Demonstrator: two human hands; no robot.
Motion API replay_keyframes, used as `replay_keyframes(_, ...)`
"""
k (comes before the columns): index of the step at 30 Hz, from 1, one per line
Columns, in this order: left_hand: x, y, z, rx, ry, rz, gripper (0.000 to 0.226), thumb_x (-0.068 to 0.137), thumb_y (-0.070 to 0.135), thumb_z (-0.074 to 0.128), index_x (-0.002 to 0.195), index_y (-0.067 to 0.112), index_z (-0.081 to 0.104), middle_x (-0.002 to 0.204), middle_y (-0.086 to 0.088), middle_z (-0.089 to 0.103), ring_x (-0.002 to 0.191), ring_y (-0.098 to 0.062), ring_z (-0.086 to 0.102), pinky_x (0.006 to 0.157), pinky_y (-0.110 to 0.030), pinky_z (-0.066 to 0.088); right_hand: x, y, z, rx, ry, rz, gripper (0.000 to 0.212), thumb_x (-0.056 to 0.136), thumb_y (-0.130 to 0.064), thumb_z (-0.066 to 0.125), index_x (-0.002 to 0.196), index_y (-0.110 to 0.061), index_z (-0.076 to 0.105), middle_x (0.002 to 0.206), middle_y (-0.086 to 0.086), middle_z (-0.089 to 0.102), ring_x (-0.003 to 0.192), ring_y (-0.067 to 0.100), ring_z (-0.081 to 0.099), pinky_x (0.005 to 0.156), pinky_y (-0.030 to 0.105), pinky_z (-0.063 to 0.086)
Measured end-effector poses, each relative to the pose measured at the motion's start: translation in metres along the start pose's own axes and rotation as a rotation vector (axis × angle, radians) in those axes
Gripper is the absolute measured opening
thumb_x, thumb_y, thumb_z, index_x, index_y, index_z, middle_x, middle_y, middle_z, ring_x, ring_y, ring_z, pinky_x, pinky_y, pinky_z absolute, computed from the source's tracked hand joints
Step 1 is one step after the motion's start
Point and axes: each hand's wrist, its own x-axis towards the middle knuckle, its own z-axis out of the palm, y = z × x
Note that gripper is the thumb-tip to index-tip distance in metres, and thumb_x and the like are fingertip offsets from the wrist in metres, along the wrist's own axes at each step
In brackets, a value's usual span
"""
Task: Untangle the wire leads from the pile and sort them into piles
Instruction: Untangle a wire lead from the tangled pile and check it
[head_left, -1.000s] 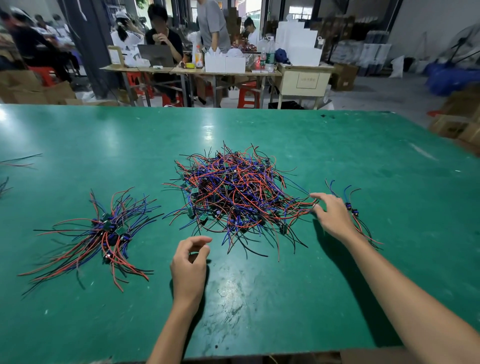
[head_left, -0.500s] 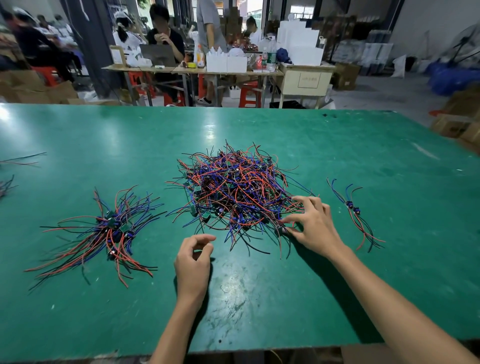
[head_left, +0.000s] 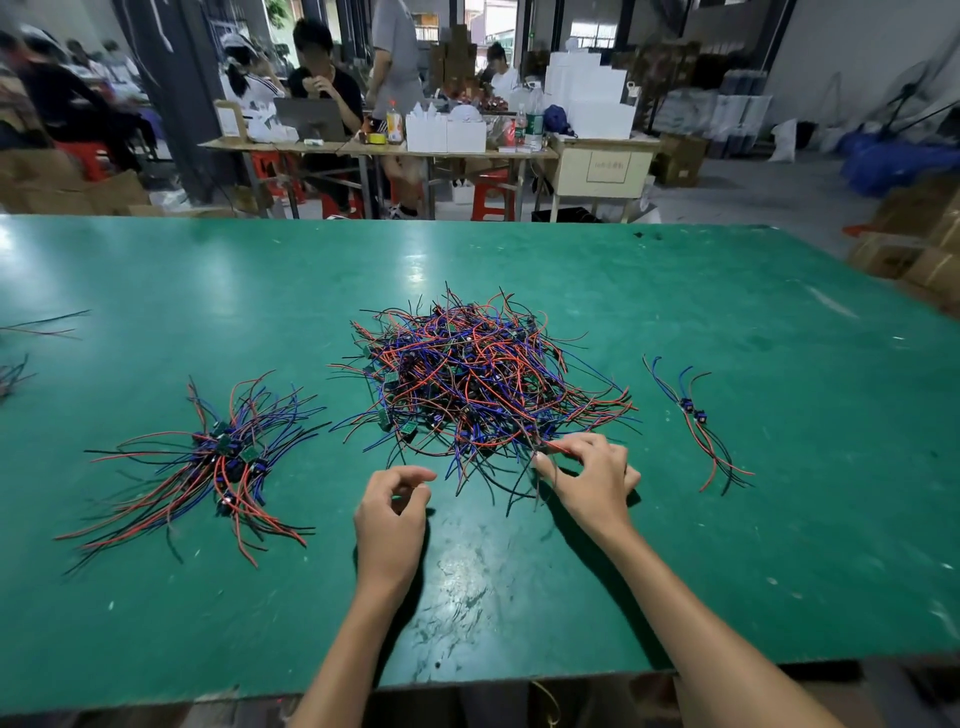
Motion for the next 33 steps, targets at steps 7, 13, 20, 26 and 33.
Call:
replay_keyframes(7, -0.006, 0.009, 0.006, 0.26, -0.138, 0.266, 0.021, 0.09, 0.008, 0.066, 0.088, 0.029, 0.067, 0.098, 0.012, 0.059, 0.096, 0.001, 0.053, 0.079, -0.012, 0.043, -0.026, -0.005, -0.008, 0.252, 0.143, -0.142, 0.021, 0.081, -0.05, 0.079, 0.089, -0.034, 0.069, 0.104, -0.023, 0.062, 0.108, 0.004, 0.051, 0.096, 0.031, 0.032)
replay_keyframes(13, -0.018, 0.018, 0.014, 0.515, -0.3, 0.629, 0.035, 0.101, 0.04, 0.043, 0.108, 0.015, 0.067, 0.099, 0.004, 0.057, 0.096, -0.011, 0.052, 0.084, -0.023, 0.043, -0.044, -0.014, 0.006, 0.112, 0.294, -0.603, 0.024, 0.081, -0.038, 0.077, 0.096, -0.021, 0.069, 0.094, -0.013, 0.066, 0.091, 0.01, 0.055, 0.082, 0.02, 0.035)
replay_keyframes(20, -0.014, 0.016, 0.016, 0.434, -0.327, 0.569, 0.022, 0.104, 0.029, 0.053, 0.11, 0.015, 0.069, 0.099, 0.007, 0.063, 0.096, -0.012, 0.055, 0.086, -0.029, 0.045, -0.046, -0.01, 0.009, -0.126, 0.298, -0.858, 0.021, 0.095, -0.038, 0.072, 0.105, -0.02, 0.074, 0.089, -0.009, 0.068, 0.081, 0.017, 0.057, 0.071, 0.032, 0.043)
replay_keyframes(26, -0.008, 0.013, 0.015, 0.06, -0.245, 0.173, 0.018, 0.101, 0.024, 0.06, 0.089, 0.021, 0.072, 0.073, 0.007, 0.07, 0.062, -0.004, 0.059, 0.056, -0.023, 0.046, -0.052, -0.011, 0.008, -0.12, 0.235, -0.783, 0.021, 0.091, -0.033, 0.077, 0.111, -0.027, 0.073, 0.081, -0.008, 0.059, 0.059, 0.013, 0.057, 0.05, 0.025, 0.046)
replay_keyframes(33, -0.002, 0.007, 0.009, -0.132, -0.047, -0.034, 0.018, 0.104, 0.017, 0.053, 0.102, 0.013, 0.07, 0.085, -0.005, 0.07, 0.075, -0.021, 0.063, 0.072, -0.034, 0.055, -0.052, -0.012, 0.001, -0.115, 0.378, -0.383, 0.026, 0.086, -0.027, 0.081, 0.11, -0.024, 0.074, 0.084, -0.006, 0.065, 0.067, 0.019, 0.066, 0.052, 0.028, 0.046)
